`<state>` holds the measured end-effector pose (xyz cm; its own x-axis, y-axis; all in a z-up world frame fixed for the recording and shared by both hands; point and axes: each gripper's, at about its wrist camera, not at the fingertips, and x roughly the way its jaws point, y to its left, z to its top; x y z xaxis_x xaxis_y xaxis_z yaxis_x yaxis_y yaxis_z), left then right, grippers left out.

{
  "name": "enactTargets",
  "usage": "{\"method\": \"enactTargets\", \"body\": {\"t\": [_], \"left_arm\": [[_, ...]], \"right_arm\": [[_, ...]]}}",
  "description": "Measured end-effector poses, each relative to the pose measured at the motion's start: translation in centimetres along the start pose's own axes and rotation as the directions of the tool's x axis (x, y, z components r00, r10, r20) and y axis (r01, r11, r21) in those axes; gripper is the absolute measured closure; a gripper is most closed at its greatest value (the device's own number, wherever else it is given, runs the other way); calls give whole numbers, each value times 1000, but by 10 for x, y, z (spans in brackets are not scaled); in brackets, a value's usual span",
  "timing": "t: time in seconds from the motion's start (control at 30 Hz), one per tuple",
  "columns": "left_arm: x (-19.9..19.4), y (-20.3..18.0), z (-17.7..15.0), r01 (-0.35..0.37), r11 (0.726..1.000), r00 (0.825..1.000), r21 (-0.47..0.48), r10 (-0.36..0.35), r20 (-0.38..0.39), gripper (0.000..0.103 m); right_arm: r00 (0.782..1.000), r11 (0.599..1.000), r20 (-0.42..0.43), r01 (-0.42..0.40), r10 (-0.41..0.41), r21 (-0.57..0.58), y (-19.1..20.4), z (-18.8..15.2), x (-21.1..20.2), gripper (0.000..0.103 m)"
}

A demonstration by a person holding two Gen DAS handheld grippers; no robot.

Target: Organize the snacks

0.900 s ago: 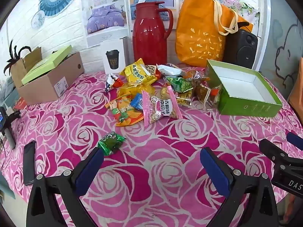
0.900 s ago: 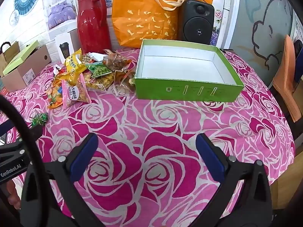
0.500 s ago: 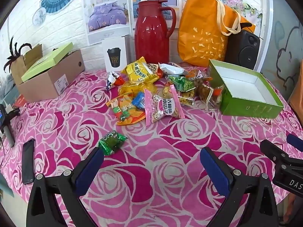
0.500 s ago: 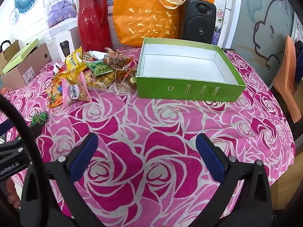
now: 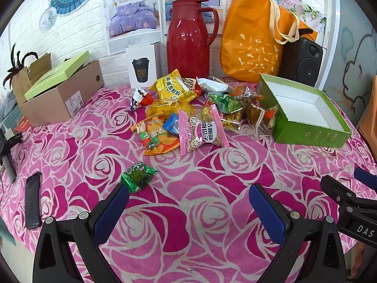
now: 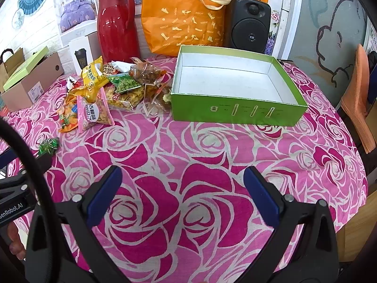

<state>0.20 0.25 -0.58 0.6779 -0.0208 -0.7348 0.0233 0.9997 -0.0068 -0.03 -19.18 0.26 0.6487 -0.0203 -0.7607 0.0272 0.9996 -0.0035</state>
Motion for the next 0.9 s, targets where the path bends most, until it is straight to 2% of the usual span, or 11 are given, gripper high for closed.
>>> {"method": "enactTargets", "body": {"t": [0.9], "left_arm": [[9, 2, 1, 3, 1000, 1000, -14, -3, -14, 0]], "right_arm": [[1000, 1000, -23, -3, 3, -9, 3, 3, 12, 0]]}}
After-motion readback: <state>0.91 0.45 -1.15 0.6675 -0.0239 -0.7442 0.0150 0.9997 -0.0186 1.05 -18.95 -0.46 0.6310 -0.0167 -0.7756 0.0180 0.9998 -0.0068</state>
